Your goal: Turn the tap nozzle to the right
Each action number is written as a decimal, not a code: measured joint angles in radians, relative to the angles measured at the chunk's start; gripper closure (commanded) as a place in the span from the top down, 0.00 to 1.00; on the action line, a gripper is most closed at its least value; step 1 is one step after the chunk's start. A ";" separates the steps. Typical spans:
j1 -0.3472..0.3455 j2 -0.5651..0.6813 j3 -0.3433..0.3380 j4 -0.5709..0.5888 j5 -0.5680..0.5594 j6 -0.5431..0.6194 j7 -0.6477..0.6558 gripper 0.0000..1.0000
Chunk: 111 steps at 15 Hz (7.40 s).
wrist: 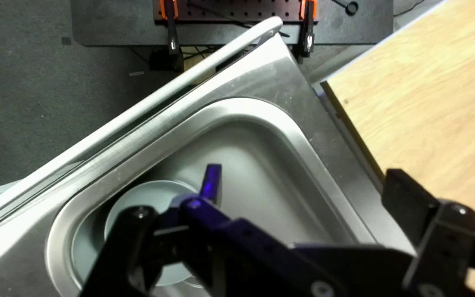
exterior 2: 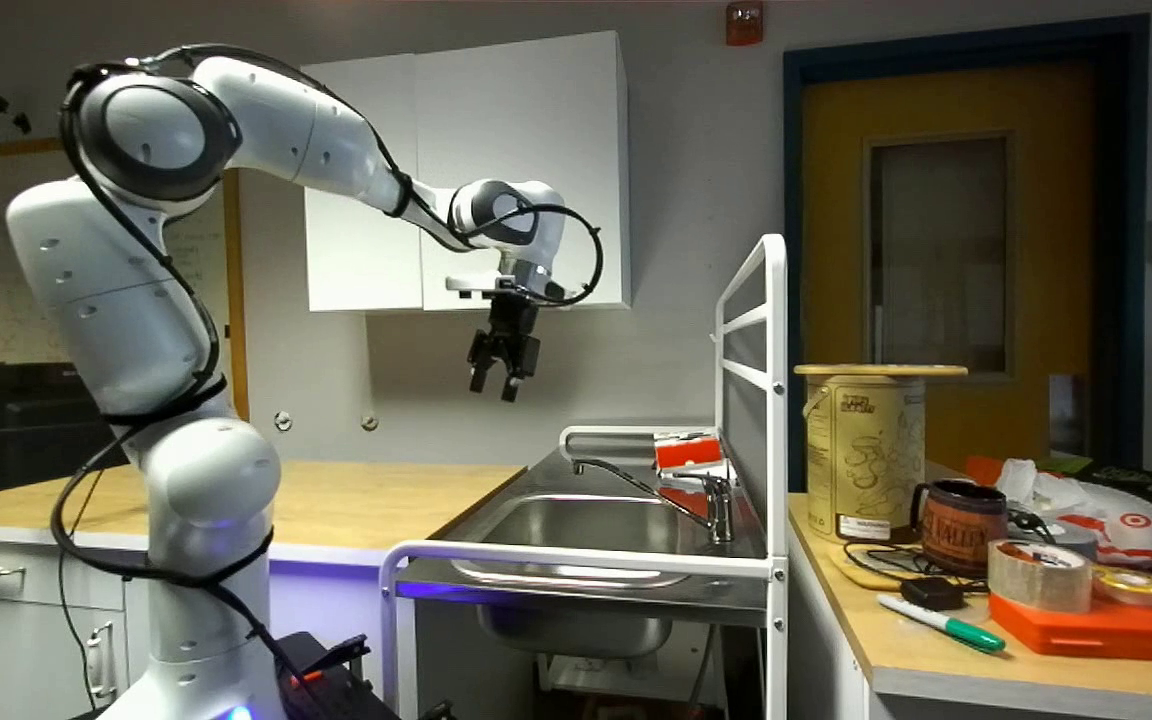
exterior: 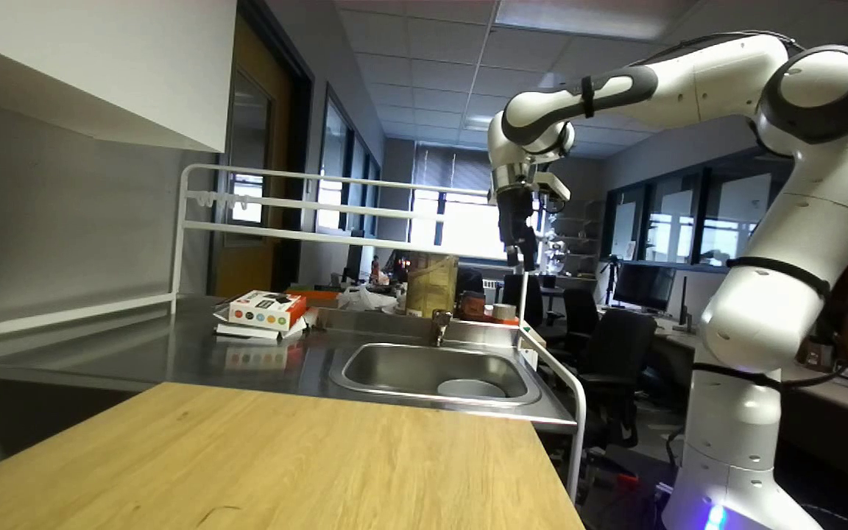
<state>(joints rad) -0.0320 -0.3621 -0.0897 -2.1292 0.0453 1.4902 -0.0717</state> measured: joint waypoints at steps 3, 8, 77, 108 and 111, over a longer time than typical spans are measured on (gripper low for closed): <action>-0.029 0.123 -0.001 0.064 0.042 0.057 0.112 1.00; -0.050 0.299 -0.002 0.183 0.139 0.131 0.313 1.00; -0.135 0.720 -0.110 0.410 0.143 0.118 0.728 0.03; -0.162 0.728 -0.143 0.410 0.143 0.098 0.722 0.87; -0.160 0.723 -0.143 0.417 0.143 0.096 0.722 1.00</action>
<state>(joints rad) -0.1923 0.3613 -0.2322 -1.7124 0.1881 1.5861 0.6499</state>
